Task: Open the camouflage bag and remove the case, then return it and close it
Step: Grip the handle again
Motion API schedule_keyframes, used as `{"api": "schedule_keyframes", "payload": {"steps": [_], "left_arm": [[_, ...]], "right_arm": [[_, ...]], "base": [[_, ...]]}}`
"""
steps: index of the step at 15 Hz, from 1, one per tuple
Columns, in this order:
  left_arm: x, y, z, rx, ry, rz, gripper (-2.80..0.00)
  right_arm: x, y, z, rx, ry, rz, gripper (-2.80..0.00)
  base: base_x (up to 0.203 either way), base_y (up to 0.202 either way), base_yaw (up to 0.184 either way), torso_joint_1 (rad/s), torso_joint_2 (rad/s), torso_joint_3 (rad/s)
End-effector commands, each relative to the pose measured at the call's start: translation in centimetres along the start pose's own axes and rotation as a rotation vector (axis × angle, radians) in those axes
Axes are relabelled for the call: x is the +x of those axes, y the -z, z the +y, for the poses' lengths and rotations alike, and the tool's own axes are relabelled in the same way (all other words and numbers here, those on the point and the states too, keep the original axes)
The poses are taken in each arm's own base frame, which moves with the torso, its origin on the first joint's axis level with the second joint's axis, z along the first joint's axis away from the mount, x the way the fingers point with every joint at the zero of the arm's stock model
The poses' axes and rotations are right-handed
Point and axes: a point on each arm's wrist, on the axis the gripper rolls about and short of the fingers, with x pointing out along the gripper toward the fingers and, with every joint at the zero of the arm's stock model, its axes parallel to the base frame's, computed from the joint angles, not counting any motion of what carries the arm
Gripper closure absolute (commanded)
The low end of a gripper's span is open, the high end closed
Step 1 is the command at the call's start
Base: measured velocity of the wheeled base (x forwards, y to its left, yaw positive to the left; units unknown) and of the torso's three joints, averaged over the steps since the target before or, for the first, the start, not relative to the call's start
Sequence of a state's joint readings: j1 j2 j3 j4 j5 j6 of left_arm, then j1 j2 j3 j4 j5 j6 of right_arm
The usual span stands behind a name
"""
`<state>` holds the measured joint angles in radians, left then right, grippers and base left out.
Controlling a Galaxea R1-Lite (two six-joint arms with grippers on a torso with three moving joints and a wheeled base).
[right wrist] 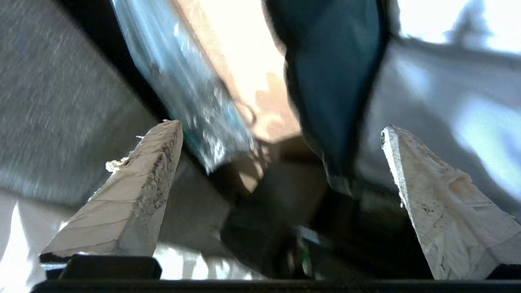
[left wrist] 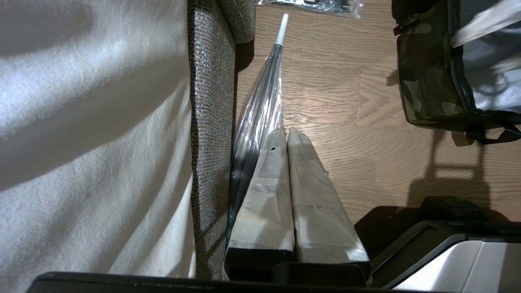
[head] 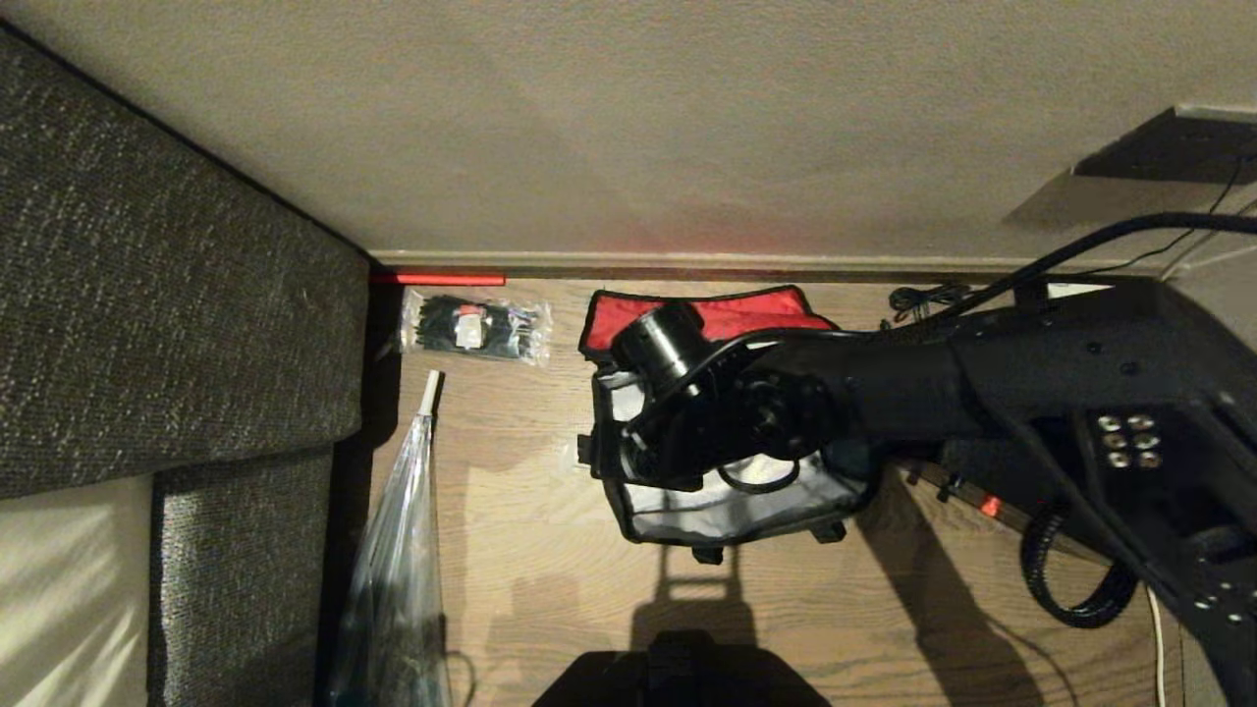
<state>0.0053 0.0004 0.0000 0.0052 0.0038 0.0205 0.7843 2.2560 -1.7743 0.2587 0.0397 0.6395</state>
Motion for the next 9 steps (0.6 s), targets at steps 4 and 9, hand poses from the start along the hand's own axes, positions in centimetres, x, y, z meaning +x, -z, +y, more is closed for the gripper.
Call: {"api": "schedule_keyframes", "payload": {"steps": [4,9], "left_arm": [[0.0,0.1,0.0,-0.001,-0.001,0.0,0.0],[0.0,0.1,0.0,0.0,0.0,0.0,0.0]], "right_arm": [[-8.0,0.9,-5.6,-0.139,0.142,0.02,-2.8],[-13.6,4.9,-14.7,-0.376,0.518,0.061,-2.8]], "base": [[0.0,0.0,0.0,0.0,0.0,0.0],[0.0,0.0,0.0,0.0,0.0,0.0]]}}
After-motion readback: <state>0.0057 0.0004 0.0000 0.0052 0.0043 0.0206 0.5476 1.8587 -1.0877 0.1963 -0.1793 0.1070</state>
